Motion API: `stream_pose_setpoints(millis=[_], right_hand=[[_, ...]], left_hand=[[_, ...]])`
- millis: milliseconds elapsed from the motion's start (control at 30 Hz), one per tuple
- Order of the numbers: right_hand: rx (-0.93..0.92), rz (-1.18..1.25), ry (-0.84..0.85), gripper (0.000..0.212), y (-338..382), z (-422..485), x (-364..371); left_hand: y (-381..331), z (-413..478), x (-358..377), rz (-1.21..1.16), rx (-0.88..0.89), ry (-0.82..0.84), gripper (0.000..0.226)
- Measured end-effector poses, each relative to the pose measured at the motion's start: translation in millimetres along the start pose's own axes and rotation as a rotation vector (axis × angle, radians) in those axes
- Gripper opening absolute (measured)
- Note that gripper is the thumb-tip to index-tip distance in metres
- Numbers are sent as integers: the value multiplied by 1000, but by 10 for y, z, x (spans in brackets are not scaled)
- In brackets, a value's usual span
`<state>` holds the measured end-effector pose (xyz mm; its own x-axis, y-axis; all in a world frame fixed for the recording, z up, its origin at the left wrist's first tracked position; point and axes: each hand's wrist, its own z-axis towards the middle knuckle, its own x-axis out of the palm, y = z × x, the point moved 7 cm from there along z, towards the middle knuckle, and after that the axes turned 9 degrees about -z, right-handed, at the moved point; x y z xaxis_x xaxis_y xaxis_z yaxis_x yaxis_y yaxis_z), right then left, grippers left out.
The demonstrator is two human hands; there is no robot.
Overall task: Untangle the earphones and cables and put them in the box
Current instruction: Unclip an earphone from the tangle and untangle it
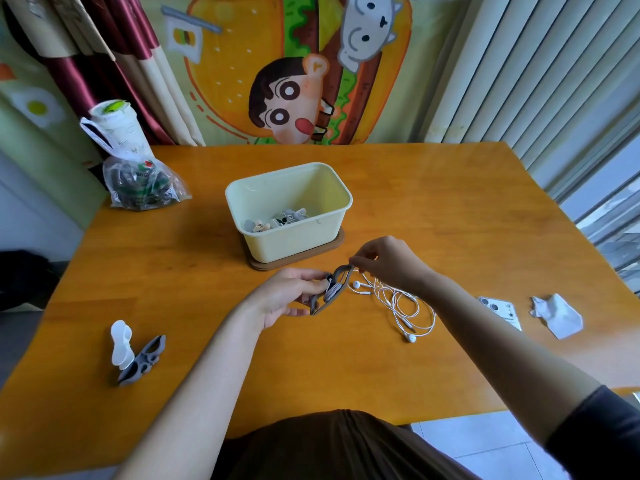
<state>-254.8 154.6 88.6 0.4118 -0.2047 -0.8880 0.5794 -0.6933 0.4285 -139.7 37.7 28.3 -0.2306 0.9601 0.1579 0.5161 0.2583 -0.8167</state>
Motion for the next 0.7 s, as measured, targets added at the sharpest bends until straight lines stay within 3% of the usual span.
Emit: stream_pose_setpoints(millis=[200,533,700], right_hand=[[55,57,30,20,-53,43,5],[54,78,78,18,-52,9,34],[47,33,62,20,1,0,33]], left_hand=[[-1,30,8,-98,1,-33,23],[-4,6,-12,67,23,-40,20],[-53,25,-16,112,97,-157,12]])
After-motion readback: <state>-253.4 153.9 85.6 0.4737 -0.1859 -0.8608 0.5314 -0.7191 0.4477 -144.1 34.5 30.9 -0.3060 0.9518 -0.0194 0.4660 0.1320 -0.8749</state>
